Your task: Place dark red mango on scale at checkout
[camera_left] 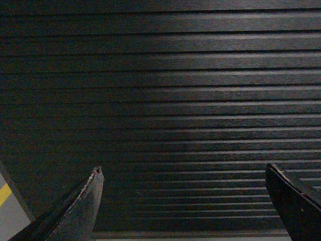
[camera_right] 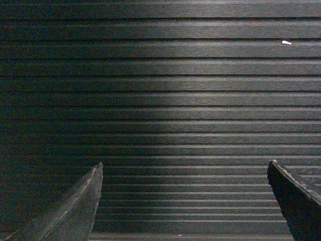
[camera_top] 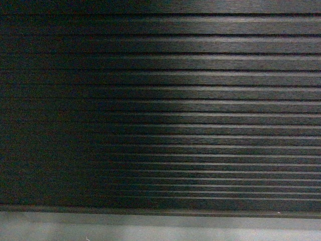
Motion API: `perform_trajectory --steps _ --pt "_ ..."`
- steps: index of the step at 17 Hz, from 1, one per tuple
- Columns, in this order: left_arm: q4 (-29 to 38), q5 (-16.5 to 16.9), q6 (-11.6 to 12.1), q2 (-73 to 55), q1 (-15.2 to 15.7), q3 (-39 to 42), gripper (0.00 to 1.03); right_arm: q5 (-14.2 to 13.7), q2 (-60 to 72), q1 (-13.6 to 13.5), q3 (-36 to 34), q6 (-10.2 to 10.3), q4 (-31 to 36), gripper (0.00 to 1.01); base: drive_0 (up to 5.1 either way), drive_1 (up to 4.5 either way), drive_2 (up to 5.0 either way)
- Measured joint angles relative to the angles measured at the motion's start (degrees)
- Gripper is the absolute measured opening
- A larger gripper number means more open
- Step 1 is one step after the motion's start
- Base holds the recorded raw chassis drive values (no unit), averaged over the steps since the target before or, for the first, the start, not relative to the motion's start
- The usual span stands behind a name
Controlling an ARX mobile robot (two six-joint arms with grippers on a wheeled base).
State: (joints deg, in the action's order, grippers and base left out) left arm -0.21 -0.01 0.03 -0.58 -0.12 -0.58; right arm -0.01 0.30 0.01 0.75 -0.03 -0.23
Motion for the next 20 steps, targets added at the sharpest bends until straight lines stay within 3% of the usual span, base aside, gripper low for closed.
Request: perform_trajectory --steps 20 --pt "0.0 0.0 0.0 0.0 0.0 0.0 0.98 0.0 0.0 0.0 0.0 0.0 0.0 0.98 0.0 0.0 0.0"
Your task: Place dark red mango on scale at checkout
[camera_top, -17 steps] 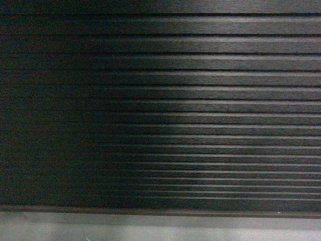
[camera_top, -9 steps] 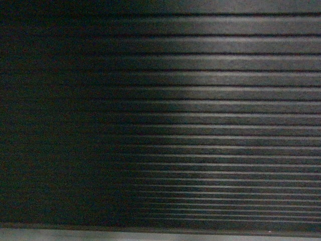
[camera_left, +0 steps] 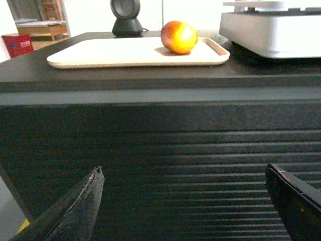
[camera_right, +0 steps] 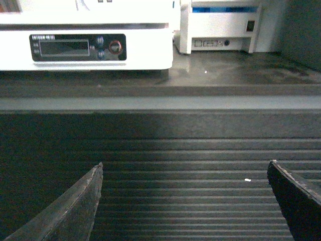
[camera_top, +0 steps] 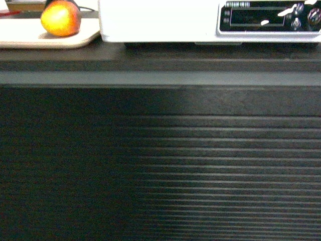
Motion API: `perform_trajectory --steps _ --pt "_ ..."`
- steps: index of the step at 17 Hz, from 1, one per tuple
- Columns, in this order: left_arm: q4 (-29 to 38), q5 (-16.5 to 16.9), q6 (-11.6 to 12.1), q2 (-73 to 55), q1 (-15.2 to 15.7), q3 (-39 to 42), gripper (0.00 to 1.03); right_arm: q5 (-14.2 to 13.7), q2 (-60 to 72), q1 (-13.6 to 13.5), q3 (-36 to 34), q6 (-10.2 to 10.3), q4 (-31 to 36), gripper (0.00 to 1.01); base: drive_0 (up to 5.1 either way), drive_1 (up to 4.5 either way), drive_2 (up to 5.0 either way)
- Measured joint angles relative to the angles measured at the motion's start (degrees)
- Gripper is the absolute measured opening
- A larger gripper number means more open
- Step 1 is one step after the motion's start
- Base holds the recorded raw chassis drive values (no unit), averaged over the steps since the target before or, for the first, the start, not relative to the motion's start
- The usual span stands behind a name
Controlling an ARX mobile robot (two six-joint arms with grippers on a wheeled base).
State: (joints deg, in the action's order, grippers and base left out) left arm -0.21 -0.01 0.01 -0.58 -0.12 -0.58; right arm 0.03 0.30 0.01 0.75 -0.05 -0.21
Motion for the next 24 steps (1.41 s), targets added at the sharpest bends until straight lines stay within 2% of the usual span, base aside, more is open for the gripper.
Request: perform_trajectory --steps 24 --pt "0.0 0.0 0.0 0.0 0.0 0.0 0.98 0.0 0.0 0.0 0.0 0.0 0.0 0.98 0.0 0.0 0.0"
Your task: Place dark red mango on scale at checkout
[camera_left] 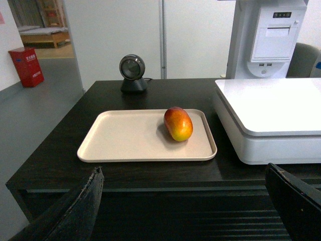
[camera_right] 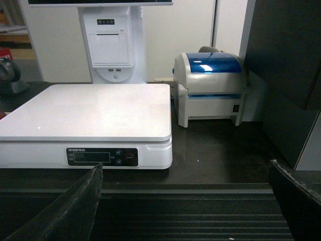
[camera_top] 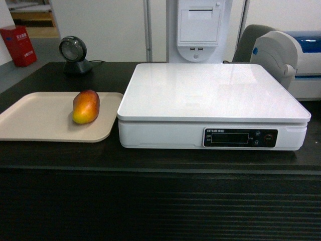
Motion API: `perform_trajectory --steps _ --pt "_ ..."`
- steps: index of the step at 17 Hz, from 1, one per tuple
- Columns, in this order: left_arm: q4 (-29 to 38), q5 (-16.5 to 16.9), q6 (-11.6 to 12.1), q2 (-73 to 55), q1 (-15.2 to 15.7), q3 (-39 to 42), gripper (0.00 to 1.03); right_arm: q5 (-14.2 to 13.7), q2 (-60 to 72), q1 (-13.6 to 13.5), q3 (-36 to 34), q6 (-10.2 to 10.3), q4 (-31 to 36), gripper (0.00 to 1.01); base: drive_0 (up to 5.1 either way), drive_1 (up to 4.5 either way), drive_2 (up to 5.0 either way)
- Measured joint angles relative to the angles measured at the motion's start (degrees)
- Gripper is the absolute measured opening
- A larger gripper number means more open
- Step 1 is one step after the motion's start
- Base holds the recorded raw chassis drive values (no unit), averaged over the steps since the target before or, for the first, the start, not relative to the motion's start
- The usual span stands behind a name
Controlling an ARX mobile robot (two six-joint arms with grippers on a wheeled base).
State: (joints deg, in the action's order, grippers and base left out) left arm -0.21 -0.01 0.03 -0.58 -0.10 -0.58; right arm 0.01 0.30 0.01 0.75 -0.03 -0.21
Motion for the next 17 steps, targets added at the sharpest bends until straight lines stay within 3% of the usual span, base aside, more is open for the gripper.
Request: perform_trajectory --steps 17 --pt "0.0 0.0 0.0 0.0 0.0 0.0 0.98 0.0 0.0 0.0 0.0 0.0 0.0 0.98 0.0 0.0 0.0"
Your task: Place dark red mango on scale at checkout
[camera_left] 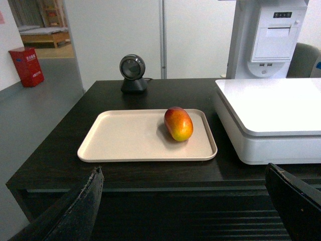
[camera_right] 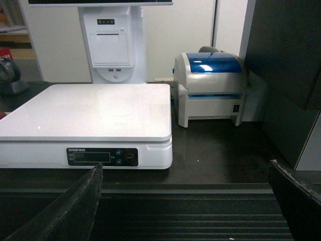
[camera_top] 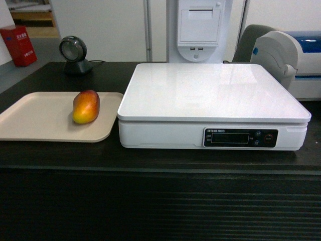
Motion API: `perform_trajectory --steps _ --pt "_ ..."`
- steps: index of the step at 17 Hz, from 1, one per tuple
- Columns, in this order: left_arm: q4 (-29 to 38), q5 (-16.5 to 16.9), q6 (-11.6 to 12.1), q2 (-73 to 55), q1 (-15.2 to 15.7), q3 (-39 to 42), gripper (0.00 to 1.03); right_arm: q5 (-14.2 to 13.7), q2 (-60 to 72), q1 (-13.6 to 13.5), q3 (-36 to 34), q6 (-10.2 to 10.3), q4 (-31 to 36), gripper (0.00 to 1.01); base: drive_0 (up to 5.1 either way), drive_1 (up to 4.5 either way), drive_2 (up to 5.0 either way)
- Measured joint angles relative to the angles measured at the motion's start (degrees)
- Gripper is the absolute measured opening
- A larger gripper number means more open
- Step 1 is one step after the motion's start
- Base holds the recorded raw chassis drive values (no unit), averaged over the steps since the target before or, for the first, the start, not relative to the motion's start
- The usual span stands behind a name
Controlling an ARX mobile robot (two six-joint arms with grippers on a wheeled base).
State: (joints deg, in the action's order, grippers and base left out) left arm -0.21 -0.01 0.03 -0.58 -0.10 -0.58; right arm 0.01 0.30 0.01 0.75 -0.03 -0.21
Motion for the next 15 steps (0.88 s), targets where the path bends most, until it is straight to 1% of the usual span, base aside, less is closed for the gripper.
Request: perform_trajectory --steps 1,2,3,4,5,6,8,10,11,12,13,14,15 --pt "-4.6 -3.5 -0.3 -0.9 -1.5 -1.2 0.98 0.0 0.0 0.0 0.0 0.0 0.0 0.98 0.0 0.0 0.0" --pt "-8.6 -13.1 -1.0 -6.6 -6.8 -4.0 0.98 -0.1 0.0 0.0 0.0 0.0 0.0 0.98 0.0 0.0 0.0" --pt "-5.5 -17.1 -1.1 -11.5 -9.6 -5.5 0.98 0.0 0.0 0.0 0.0 0.0 0.0 0.98 0.0 0.0 0.0" --pt "-1.4 -17.4 -1.1 -14.9 -8.9 -6.2 0.98 0.0 0.0 0.0 0.0 0.0 0.0 0.98 0.0 0.0 0.0" --pt "3.3 -16.2 -1.1 -18.7 -7.6 -6.8 0.98 0.0 0.0 0.0 0.0 0.0 0.0 0.98 0.0 0.0 0.0" --pt "8.4 -14.0 -1.1 -24.0 -6.3 -7.7 0.98 0.0 0.0 0.0 0.0 0.0 0.0 0.98 0.0 0.0 0.0" --pt "20.5 -7.0 0.3 -38.4 -3.3 -10.3 0.98 0.0 0.0 0.0 0.0 0.0 0.0 0.98 0.0 0.0 0.0" --pt "28.9 -3.0 0.4 -52.6 -2.3 -15.9 0.98 0.0 0.0 0.0 0.0 0.0 0.0 0.98 0.0 0.0 0.0" --pt "31.9 -1.3 0.4 -59.6 -2.0 -19.7 0.98 0.0 0.0 0.0 0.0 0.0 0.0 0.98 0.0 0.0 0.0" --pt "33.3 0.6 0.4 -67.7 -1.9 -24.7 0.98 0.0 0.0 0.0 0.0 0.0 0.0 0.98 0.0 0.0 0.0" --pt "33.2 1.4 0.4 -74.4 -2.1 -29.0 0.98 0.0 0.0 0.0 0.0 0.0 0.0 0.98 0.0 0.0 0.0" --pt "31.4 2.6 0.2 -81.9 -2.3 -34.2 0.98 0.0 0.0 0.0 0.0 0.0 0.0 0.98 0.0 0.0 0.0" --pt "30.5 2.6 0.2 -88.0 -2.7 -38.9 0.98 0.0 0.0 0.0 0.0 0.0 0.0 0.98 0.0 0.0 0.0"
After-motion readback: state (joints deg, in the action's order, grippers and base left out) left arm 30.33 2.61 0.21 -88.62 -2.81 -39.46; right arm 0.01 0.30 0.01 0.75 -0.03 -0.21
